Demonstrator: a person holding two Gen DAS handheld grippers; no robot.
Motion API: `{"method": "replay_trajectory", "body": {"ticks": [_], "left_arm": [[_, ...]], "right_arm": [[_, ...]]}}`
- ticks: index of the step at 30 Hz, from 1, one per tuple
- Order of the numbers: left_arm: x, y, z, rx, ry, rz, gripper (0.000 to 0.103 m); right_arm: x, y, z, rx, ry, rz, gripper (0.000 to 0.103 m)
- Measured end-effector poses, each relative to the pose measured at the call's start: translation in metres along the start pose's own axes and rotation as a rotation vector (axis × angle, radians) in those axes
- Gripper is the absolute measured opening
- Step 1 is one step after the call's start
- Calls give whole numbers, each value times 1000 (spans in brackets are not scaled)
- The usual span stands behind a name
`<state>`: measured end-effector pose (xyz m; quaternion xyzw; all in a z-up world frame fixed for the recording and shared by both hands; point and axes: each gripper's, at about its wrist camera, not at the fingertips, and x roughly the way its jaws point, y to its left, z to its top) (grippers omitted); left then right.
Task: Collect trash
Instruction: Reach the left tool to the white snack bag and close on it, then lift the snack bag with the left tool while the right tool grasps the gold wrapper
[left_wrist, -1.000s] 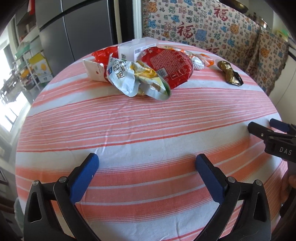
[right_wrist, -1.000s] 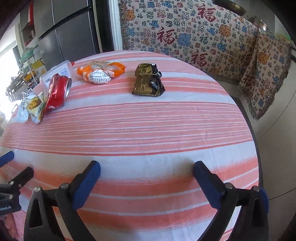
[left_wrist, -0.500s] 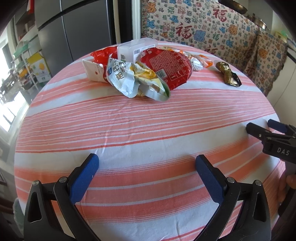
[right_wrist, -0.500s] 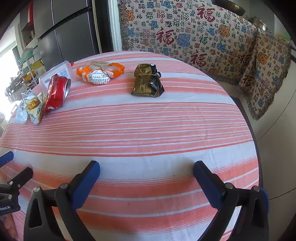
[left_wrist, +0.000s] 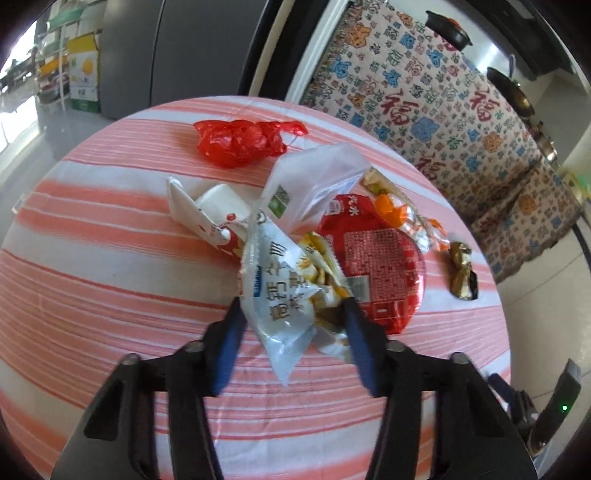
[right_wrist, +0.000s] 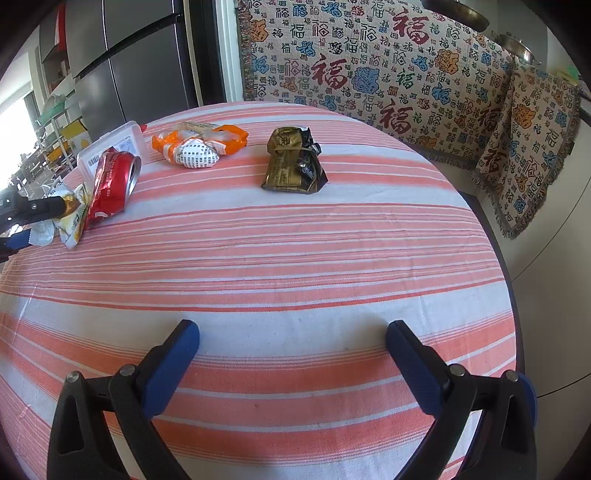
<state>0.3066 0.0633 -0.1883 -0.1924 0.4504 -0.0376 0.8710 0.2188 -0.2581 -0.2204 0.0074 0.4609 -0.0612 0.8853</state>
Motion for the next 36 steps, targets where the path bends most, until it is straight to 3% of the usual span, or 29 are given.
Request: {"method": "replay_trajectory", "body": {"ticks": [2, 6, 12, 16, 18, 21, 23, 26, 30, 33, 36], "left_arm": [[-8, -3, -9, 18, -6, 18, 38], [-34, 3, -44, 11, 49, -27, 37], [-64, 17, -94, 81, 164, -55, 45], [-74, 24, -88, 139, 96, 98, 70], [-80, 25, -85, 156, 60, 127, 70], [-93, 19, -79, 224, 18, 33, 81], [-105, 15, -70, 283, -49, 28, 93], [-113, 4, -55, 389, -147, -9, 100], [-72, -14, -40, 515, -5, -88, 100], [-52, -19, -52, 578, 124, -108, 98], [-62, -17, -71, 604, 151, -154, 98]], "right_arm": [[0, 0, 0, 0, 0, 0, 103], [-1, 0, 0, 0, 0, 1, 103], [-1, 0, 0, -1, 1, 1, 103], [-1, 0, 0, -1, 1, 2, 103], [-2, 0, 0, -2, 1, 2, 103], [-2, 0, 0, -2, 2, 2, 103], [-2, 0, 0, -2, 2, 3, 103], [-2, 0, 0, -3, 2, 3, 103], [-3, -1, 0, -3, 2, 4, 103], [-3, 0, 0, -3, 3, 4, 103], [-3, 0, 0, -4, 3, 5, 103]]}}
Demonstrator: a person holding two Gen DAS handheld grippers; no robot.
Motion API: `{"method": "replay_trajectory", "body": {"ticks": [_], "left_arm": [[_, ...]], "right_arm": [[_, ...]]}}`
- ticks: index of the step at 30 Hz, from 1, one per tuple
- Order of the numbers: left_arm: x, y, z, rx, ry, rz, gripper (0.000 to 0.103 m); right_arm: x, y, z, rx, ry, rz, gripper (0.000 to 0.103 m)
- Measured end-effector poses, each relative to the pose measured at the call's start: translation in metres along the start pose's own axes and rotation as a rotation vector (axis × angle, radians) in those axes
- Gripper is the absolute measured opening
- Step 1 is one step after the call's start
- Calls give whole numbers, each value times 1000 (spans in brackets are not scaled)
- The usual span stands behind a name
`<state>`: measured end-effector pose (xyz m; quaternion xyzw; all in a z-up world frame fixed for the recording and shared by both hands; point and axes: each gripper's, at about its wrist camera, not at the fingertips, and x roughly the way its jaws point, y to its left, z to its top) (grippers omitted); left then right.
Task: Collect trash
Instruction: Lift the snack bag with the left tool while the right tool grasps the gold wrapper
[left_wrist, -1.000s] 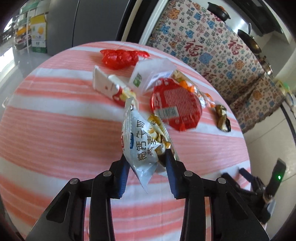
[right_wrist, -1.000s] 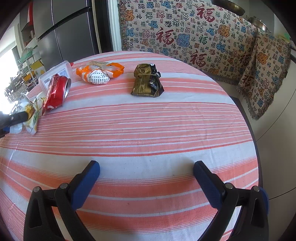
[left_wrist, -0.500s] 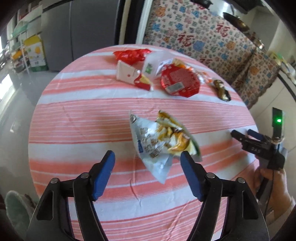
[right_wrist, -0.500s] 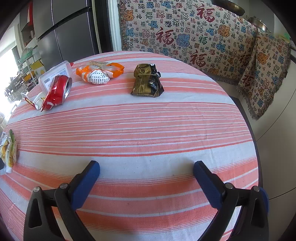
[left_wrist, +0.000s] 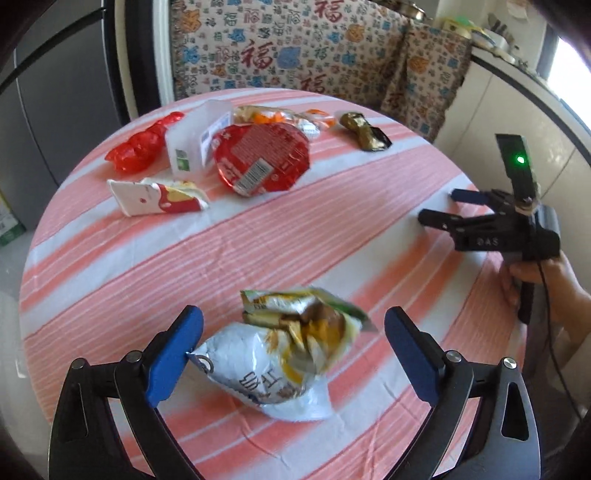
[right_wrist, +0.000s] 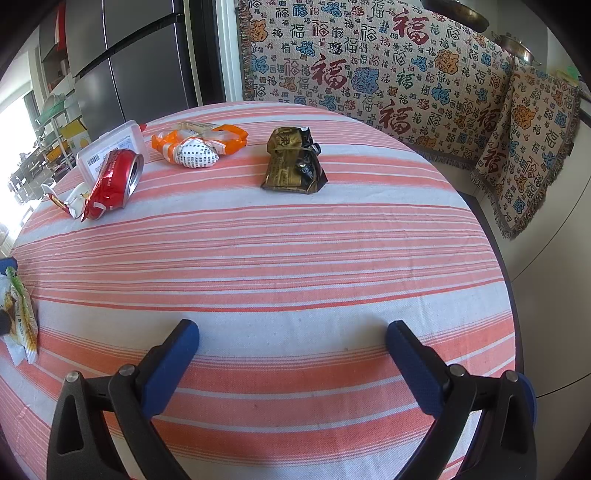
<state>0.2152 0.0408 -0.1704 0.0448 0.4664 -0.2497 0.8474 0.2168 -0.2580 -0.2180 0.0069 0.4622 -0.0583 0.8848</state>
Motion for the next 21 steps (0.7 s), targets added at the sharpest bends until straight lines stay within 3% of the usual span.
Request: {"method": "replay_trajectory", "body": {"ticks": [2, 3, 10, 13, 15, 17, 21], "left_arm": [[-6, -4, -12, -12, 18, -75, 95], [-7, -6, -17, -12, 22, -78, 95], [14, -4, -18, -128, -7, 67, 94], [17, -15, -19, -90, -29, 125, 83], [18, -22, -24, -65, -41, 163, 82], [20, -27, -26, -44, -46, 195, 83], [23, -24, -24, -62, -52, 212, 84]], "right_arm": [[0, 0, 0, 0, 0, 0, 103], [0, 0, 0, 0, 0, 0, 103], [-1, 0, 0, 0, 0, 2, 103], [-2, -2, 0, 6, -1, 14, 103], [-7, -11, 2, 26, -11, 91, 103], [-11, -28, 12, 84, -23, 152, 103], [-8, -47, 63, 150, -19, 128, 103]]}}
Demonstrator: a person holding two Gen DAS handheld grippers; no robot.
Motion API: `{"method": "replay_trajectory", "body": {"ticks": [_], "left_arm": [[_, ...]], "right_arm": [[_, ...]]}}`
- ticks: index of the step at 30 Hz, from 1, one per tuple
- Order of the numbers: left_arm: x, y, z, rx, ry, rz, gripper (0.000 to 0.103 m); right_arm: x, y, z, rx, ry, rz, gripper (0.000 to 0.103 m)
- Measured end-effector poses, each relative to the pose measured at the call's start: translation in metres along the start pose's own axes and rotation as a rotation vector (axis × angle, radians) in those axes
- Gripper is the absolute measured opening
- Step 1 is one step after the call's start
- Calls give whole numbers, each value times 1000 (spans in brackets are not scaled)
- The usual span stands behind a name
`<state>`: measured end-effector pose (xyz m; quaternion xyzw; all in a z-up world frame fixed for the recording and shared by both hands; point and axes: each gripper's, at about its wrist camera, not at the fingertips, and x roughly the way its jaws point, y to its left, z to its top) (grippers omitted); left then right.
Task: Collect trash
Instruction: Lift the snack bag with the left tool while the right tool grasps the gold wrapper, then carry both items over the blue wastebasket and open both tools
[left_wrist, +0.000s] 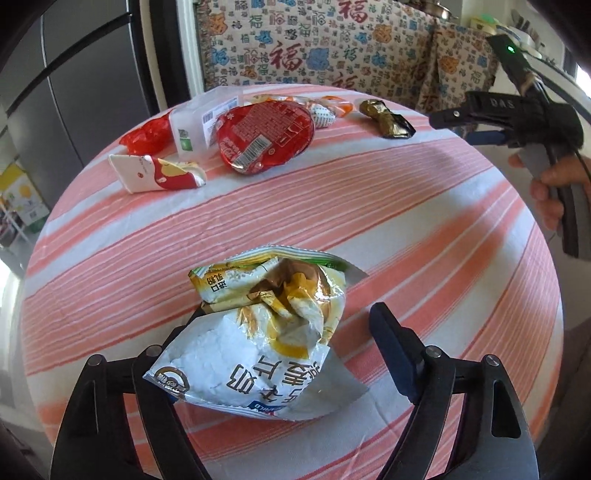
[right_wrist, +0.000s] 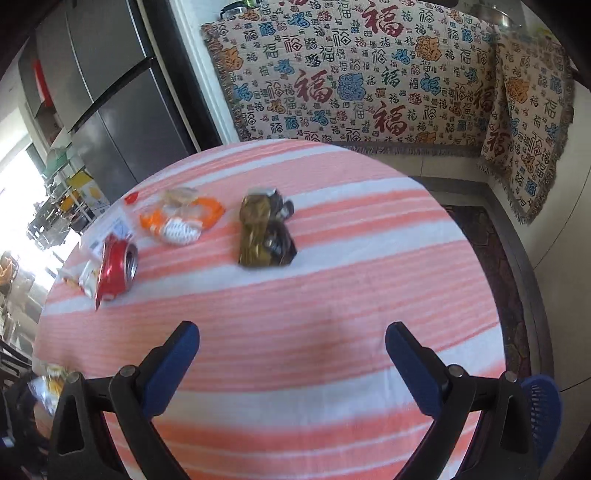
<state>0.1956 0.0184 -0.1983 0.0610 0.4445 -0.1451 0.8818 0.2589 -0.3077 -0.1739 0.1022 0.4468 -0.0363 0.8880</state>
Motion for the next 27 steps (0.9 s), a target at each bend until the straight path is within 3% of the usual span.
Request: {"method": "replay_trajectory", "body": {"ticks": [4, 8, 9, 10, 11, 12, 13, 16, 21, 24, 27], "left_arm": [[3, 6, 5, -36, 0, 0, 84], [5, 4, 6, -23, 2, 8, 84], [5, 3, 6, -13, 3, 13, 84], [6, 2, 6, -6, 4, 15, 84], [5, 2, 6, -5, 4, 15, 85], [5, 2, 7, -7, 8, 12, 85], [6, 3, 8, -13, 12, 8, 85], [4, 6, 7, -43, 20, -8, 86], [-4, 6, -2, -42, 37, -23, 89], [-17, 10, -8, -57, 37, -89, 89], [-27, 13, -10, -56, 27, -136, 89]], "right_arm": [[43, 23, 41, -59, 139, -13, 101], [76, 43, 56, -165, 154, -114, 101], [83, 42, 58, -162, 167, -121, 93], [88, 40, 57, -149, 183, -110, 77], [85, 40, 56, -152, 159, -118, 71], [81, 39, 54, -153, 150, -109, 48], [76, 39, 51, -157, 146, -102, 47], [57, 39, 29, -185, 190, -53, 47], [6, 48, -42, -312, 246, -22, 47], [-19, 48, -69, -327, 280, 10, 50], [-39, 38, -72, -274, 262, 53, 74]]}}
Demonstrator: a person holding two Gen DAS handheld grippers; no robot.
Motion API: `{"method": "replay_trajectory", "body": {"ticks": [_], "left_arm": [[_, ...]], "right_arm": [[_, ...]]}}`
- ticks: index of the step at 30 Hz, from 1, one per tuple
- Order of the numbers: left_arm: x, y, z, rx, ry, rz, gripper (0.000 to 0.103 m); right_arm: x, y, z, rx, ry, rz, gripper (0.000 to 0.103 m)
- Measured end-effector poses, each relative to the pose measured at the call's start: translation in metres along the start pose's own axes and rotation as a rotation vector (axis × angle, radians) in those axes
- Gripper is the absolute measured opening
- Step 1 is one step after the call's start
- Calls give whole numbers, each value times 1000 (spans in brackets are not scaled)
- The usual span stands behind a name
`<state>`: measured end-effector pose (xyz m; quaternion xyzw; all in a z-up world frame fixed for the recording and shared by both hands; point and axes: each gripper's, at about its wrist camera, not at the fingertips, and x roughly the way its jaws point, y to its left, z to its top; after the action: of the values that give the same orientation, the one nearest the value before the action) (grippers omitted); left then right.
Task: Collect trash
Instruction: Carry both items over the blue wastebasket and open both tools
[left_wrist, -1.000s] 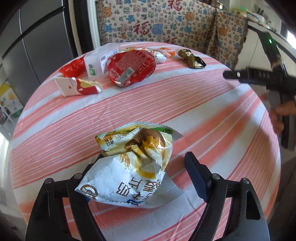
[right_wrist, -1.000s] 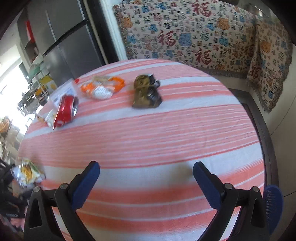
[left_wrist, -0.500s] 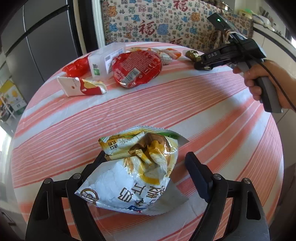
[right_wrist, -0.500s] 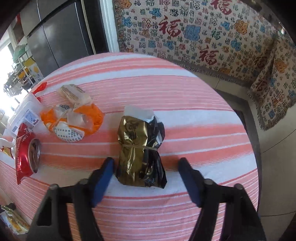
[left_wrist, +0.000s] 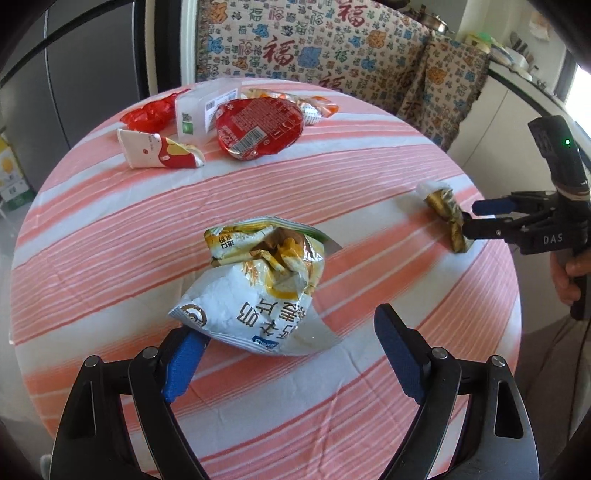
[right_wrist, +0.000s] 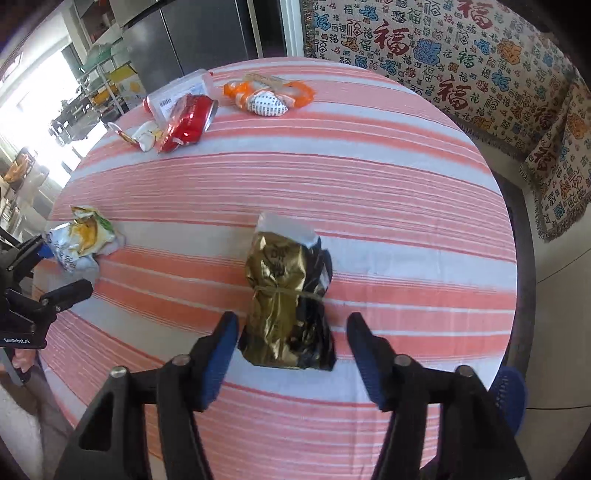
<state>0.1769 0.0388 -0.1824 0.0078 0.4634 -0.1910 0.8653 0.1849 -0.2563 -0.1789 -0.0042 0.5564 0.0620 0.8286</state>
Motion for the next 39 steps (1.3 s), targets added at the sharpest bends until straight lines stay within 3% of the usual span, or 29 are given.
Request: {"method": "replay_trajectory", "body": {"ticks": [3, 7, 9, 14, 15, 16, 20, 31, 39], "left_arm": [[0, 0, 5, -15, 4, 19, 89], [6, 2, 16, -47, 32, 25, 89], [10, 2, 20, -48, 49, 36, 84], [12, -2, 23, -28, 71, 58, 47], [9, -2, 23, -32, 61, 51, 43], [6, -2, 21, -37, 54, 43, 38], [-5, -8, 20, -55, 17, 28, 31], [-11, -69, 37, -44, -40, -49, 26], [-10, -159, 58, 52, -50, -159, 26]], "right_arm": [[-12, -8, 2, 9, -3, 5, 76], [-9, -10, 12, 18, 59, 1, 76], [-4, -6, 18, 14, 77, 7, 76], [16, 9, 19, 10, 116, -41, 76], [19, 9, 19, 8, 114, -42, 69], [17, 10, 18, 7, 102, -46, 39], [-5, 8, 9, 7, 37, -50, 40], [-64, -42, -26, 59, -60, -47, 40], [-83, -119, -66, 203, -87, -64, 40]]}}
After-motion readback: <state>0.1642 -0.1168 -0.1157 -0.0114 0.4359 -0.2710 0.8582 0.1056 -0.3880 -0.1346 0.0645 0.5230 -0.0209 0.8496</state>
